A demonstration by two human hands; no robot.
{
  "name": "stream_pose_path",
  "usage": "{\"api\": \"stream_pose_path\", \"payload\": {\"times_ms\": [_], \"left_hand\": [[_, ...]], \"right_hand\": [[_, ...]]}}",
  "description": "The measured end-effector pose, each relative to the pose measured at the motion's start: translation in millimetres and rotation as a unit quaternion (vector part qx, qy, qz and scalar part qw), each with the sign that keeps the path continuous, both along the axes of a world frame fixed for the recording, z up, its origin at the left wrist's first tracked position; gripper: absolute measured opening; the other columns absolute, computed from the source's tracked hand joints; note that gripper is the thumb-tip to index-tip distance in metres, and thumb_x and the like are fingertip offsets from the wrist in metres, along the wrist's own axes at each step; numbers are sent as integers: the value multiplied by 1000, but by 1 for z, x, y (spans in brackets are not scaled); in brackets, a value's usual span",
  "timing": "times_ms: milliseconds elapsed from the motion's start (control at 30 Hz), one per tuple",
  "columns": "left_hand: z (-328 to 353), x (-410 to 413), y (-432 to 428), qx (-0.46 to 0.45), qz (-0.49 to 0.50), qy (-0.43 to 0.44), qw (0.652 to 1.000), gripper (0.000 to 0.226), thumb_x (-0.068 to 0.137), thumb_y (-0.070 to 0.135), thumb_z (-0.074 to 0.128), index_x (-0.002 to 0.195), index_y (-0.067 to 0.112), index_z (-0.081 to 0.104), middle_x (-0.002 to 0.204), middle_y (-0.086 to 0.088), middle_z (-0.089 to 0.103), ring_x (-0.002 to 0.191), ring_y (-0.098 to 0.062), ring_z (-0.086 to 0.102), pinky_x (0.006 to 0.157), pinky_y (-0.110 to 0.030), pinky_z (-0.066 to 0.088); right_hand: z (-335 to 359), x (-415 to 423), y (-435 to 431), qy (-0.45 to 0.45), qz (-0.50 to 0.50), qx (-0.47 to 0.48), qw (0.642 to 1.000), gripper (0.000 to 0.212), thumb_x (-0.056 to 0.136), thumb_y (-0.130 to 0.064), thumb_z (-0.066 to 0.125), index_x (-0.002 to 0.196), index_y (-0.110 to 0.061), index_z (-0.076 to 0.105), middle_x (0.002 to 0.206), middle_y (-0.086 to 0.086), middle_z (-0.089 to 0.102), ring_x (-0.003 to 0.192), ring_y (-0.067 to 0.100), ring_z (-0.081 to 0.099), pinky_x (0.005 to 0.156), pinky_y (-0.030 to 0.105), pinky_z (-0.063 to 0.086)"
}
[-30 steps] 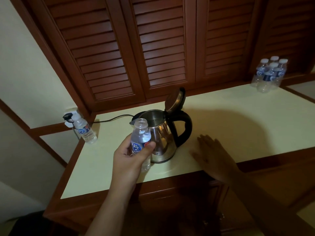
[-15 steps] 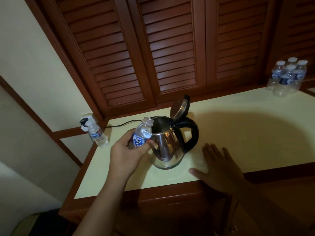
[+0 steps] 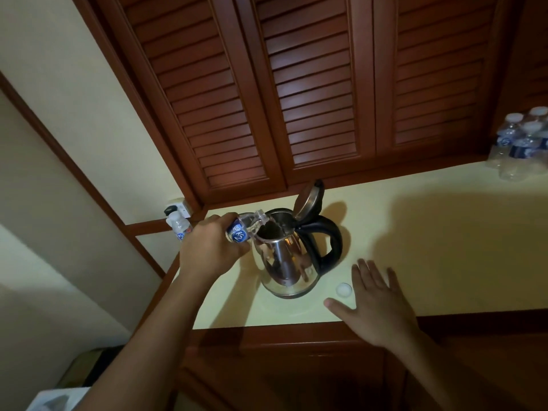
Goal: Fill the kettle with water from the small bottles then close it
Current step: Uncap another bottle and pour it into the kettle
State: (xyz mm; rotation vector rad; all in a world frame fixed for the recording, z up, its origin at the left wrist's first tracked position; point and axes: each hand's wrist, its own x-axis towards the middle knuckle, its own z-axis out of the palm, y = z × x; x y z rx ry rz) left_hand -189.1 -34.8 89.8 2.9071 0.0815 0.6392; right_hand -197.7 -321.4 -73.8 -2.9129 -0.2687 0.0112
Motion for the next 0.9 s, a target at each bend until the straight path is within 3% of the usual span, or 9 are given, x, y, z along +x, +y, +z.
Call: {"api": "stream_pose_path", "payload": {"times_ms": [133,433,600,733,900], "left_hand": [[2,1,-2,54,24,-8,998,45,74,42,77,117,34,68,95,4,72,88,-24,64,75,-40,57],[6,4,7,116,13,-31,993,51,76,40,80,125,34,67,112,4,71,106,-25,61,88,-46,45],[9,8,14,135,-16,-40,990,56,77,38,80,131,32,64,115,1,68,109,-28,60,91,-49,44],[11,12,19,151,-26,-46,987,58,78,40,79,132,35,61,117,2,67,111,-29,59,96,-54,44],[14,15,23,175,-36,-54,982,59,77,41,79,133,36,60,119,1,67,112,-30,59,92,-52,42]], "right_hand": [[2,-1,-1,7,2,0,1000,117,76,-93,-5,160,-12,-2,168,5,-11,154,17,-17,122,51,-12],[0,1,0,3,-5,10,1000,113,77,-92,-6,160,-16,-1,168,3,-11,154,18,-14,124,50,-8],[-6,1,3,-40,-21,11,999,114,78,-93,2,160,-14,11,169,6,5,156,21,0,125,50,-1],[-6,2,3,-26,-15,-1,1000,113,79,-92,3,160,-13,4,169,7,0,155,22,-3,125,50,-2],[-6,4,3,-19,-13,-1,1000,111,80,-91,4,160,-14,2,169,5,-1,155,21,-4,125,49,-4]]}}
